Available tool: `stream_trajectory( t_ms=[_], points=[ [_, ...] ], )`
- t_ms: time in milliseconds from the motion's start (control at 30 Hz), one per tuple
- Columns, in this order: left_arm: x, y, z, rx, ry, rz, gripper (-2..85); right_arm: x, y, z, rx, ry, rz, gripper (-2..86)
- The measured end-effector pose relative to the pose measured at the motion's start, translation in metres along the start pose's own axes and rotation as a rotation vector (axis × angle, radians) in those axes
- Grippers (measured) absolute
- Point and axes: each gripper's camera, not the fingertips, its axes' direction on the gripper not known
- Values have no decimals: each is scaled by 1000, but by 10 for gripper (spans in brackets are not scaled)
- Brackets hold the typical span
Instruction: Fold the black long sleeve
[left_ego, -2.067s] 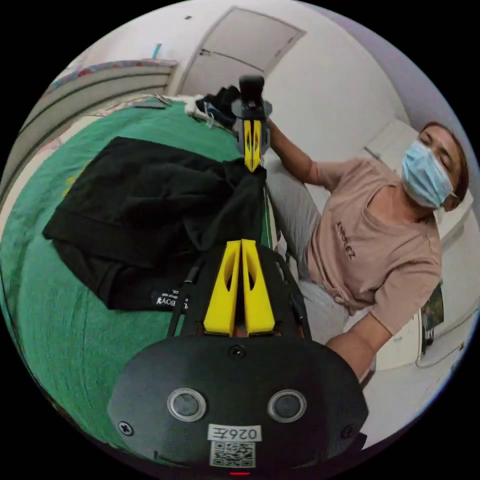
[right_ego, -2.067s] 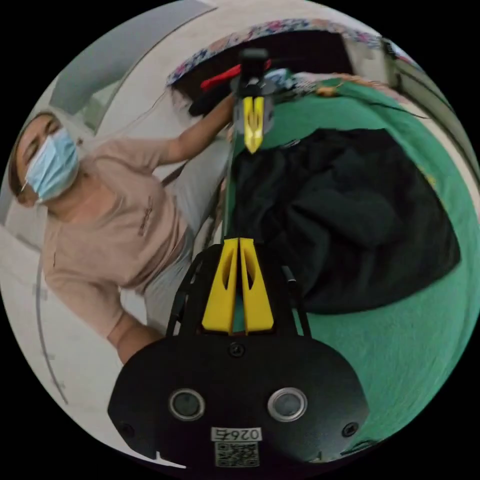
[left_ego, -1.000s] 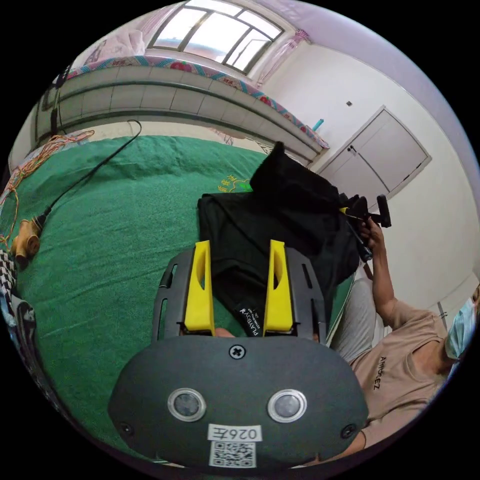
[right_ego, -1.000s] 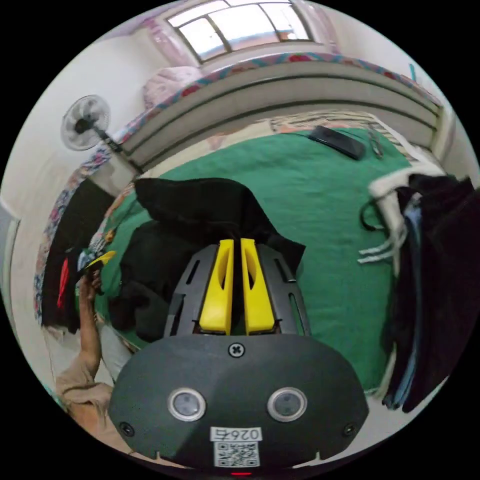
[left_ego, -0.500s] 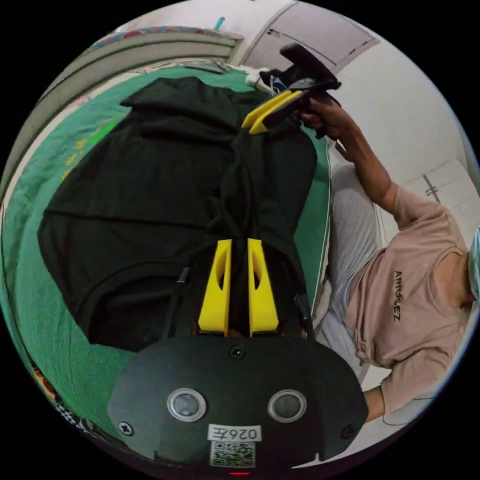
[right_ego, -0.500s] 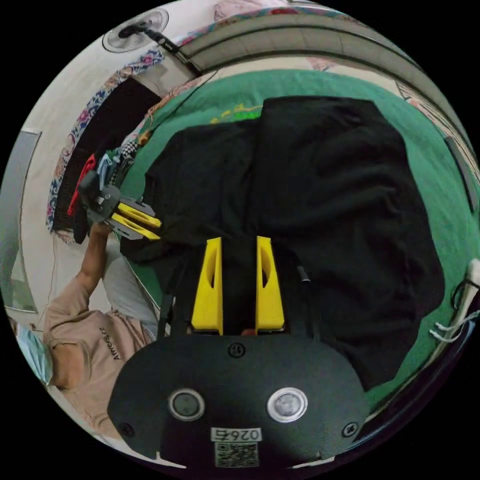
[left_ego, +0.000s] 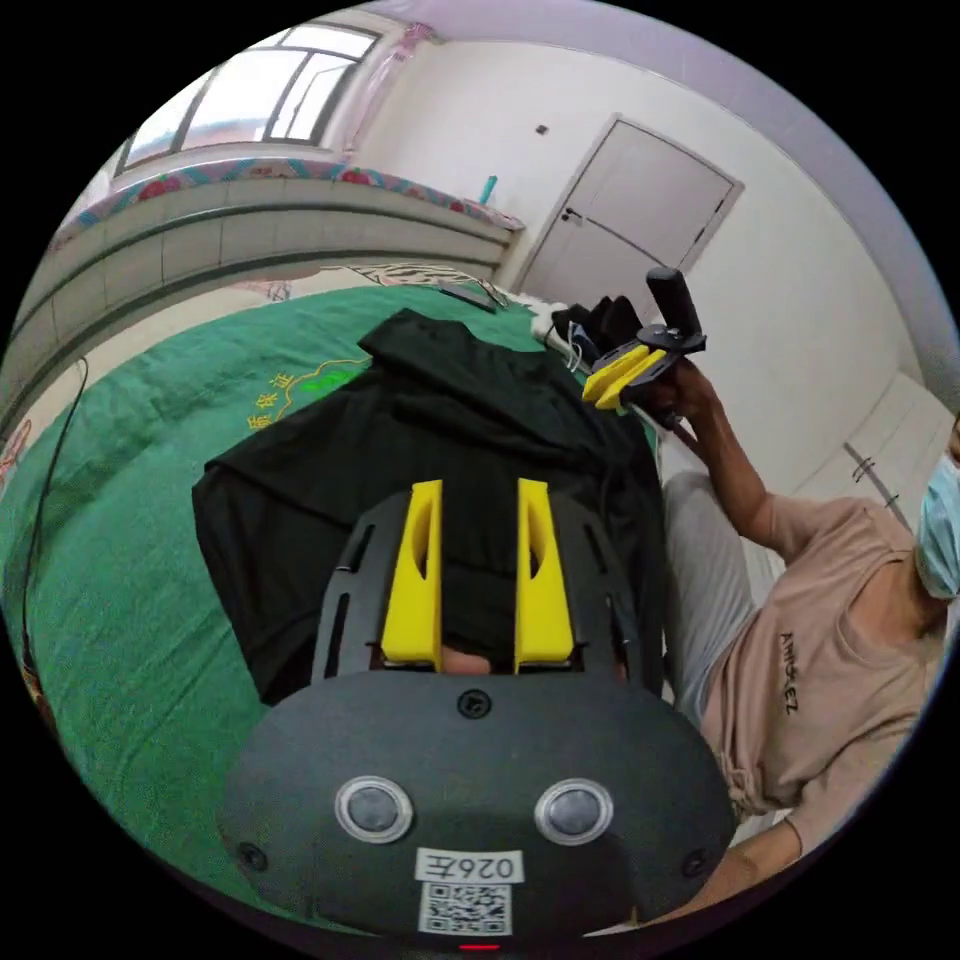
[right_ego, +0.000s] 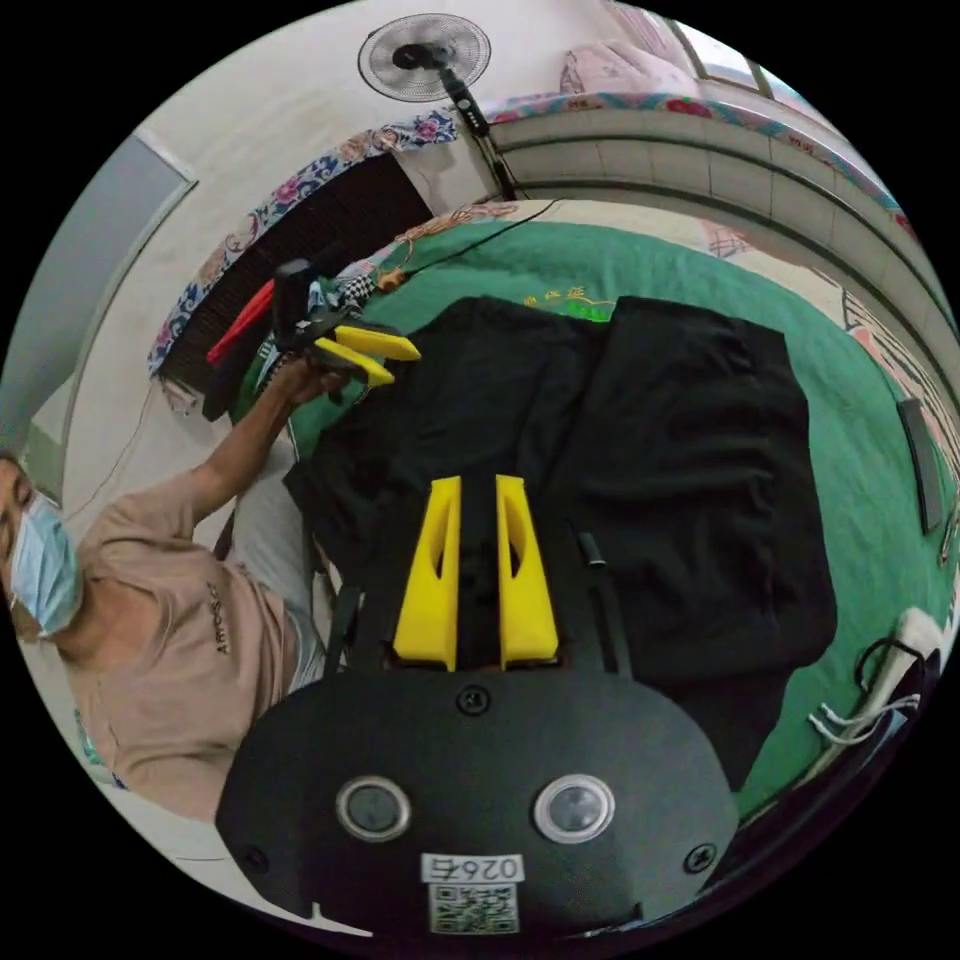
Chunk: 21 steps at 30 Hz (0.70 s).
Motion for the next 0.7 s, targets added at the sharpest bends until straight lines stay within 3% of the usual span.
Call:
stream_trajectory(
  t_ms=[100,167,233,267,400,600,700],
  points=[
    [39,-20,67,-288,-59,188,181,-7,-26,65,-230,209,38,94],
    [64,-20,79,-336,-191,327,128,-23,-34,87,-315,426,-12,37],
    [66,-31,61,-404,-163,348,8,-33,-34,82,-335,465,-30,0],
    [62,-33,53,-398,-158,346,5,-35,-30,78,-327,471,-24,-8],
    [4,-51,-35,-112,-75,147,-7,-28,-14,60,-273,422,49,-12],
    [-103,-82,-134,255,-328,-336,-7,-10,5,19,-127,241,211,-9],
    [-149,-83,-158,445,-271,-512,-1,-11,14,2,-11,222,248,23]
  ],
)
